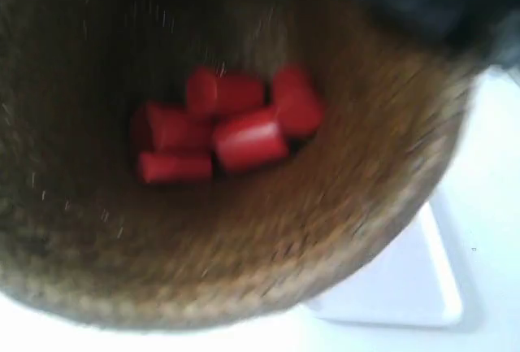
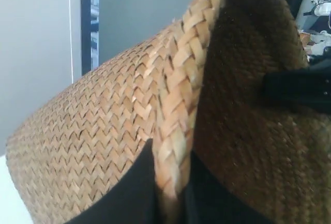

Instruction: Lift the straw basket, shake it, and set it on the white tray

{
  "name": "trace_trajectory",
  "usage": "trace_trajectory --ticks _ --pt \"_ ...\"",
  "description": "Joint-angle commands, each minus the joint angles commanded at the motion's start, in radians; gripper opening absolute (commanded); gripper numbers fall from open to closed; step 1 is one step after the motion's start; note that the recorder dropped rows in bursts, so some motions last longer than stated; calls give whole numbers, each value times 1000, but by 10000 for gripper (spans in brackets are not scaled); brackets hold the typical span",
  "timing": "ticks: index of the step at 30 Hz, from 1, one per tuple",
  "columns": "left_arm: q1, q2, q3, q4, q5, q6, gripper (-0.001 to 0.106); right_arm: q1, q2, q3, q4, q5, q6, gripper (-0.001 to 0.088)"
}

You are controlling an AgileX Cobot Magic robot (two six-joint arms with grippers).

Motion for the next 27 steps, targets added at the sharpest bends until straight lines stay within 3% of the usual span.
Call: trace_trajectory --ticks 2,6,8,9,10,12,14,16,18,20,21,24,27 --pt "0 23 -4 -24 45 -24 0 -7 35 -40 49 60 36 0" --pt "0 -37 -96 -18 146 9 0 51 -80 -118 67 87 14 0" --pt "0 -38 -67 47 44 30 0 46 -97 -72 -30 23 -4 0" --pt "0 4 8 -6 -58 30 0 24 -1 -9 -28 27 -4 0" --pt "0 19 29 -38 -62 30 0 20 43 4 -20 48 9 0" --pt "0 17 -4 -38 74 42 0 37 38 -30 25 117 43 0" --pt "0 -63 -89 -34 158 46 0 64 -109 -91 25 69 43 0" --pt "0 -73 -54 2 92 84 0 59 -121 -52 -21 51 38 0" --pt "0 -6 57 0 -55 79 0 17 17 15 -34 30 35 0" --pt "0 -2 7 -18 54 53 0 8 57 -35 132 149 146 0" --pt "0 -26 -37 -9 107 53 0 25 30 -63 165 183 128 0" --pt "0 -75 -107 18 136 33 0 67 -81 -98 105 122 35 0" --pt "0 -56 -31 111 23 21 0 54 -46 -46 23 2 24 0"
